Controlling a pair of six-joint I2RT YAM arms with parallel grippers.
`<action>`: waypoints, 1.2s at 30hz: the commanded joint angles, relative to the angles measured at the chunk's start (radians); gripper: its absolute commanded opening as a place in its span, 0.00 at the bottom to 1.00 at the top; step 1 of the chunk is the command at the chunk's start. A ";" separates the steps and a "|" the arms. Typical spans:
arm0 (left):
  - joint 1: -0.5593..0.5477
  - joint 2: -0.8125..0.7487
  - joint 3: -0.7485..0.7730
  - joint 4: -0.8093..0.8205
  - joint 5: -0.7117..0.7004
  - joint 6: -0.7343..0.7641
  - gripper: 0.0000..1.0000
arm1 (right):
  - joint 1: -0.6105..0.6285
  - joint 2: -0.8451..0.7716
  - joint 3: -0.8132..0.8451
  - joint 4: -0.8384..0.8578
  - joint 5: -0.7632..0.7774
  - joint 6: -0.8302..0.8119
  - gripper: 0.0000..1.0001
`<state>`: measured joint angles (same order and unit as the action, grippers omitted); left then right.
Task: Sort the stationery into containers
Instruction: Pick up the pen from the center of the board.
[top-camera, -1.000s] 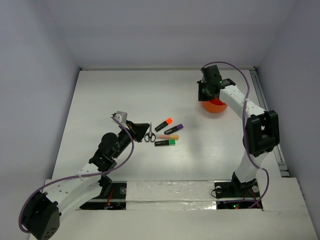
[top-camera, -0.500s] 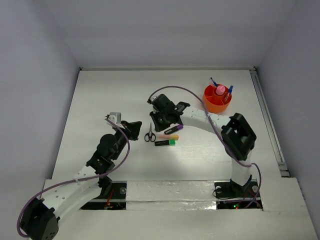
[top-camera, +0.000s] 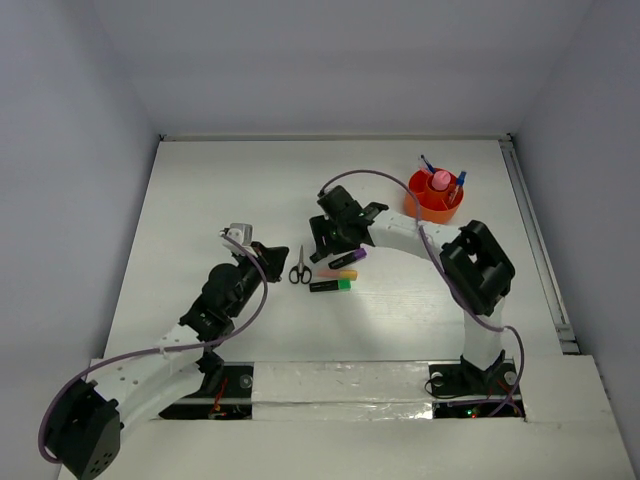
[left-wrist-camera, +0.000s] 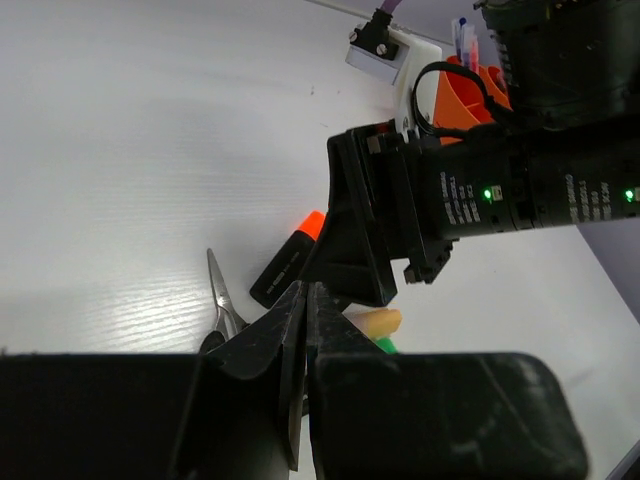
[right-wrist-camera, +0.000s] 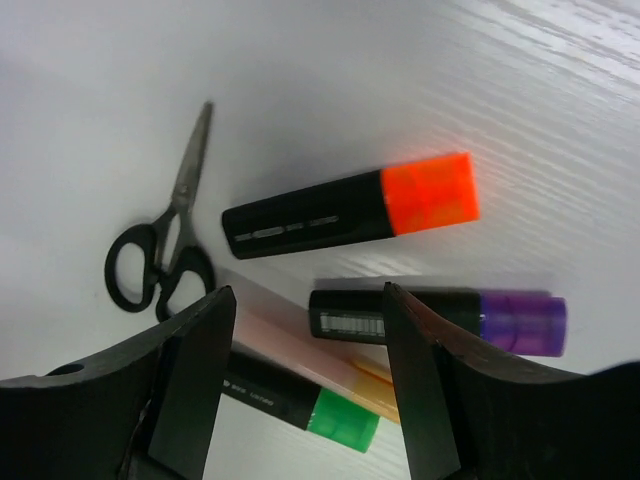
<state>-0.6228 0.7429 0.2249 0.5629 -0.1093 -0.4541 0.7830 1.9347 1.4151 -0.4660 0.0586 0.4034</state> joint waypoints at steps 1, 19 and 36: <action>-0.008 0.006 0.010 0.089 0.036 0.006 0.00 | -0.030 0.016 0.007 0.075 -0.022 0.075 0.67; -0.008 0.018 0.016 0.097 0.066 0.005 0.00 | -0.067 0.211 0.208 0.006 -0.016 0.068 0.71; -0.008 0.004 0.019 0.081 0.066 0.003 0.02 | -0.067 0.359 0.447 -0.184 0.061 0.012 0.60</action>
<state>-0.6228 0.7551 0.2249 0.6018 -0.0559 -0.4541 0.7246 2.2524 1.8095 -0.5934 0.1135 0.4305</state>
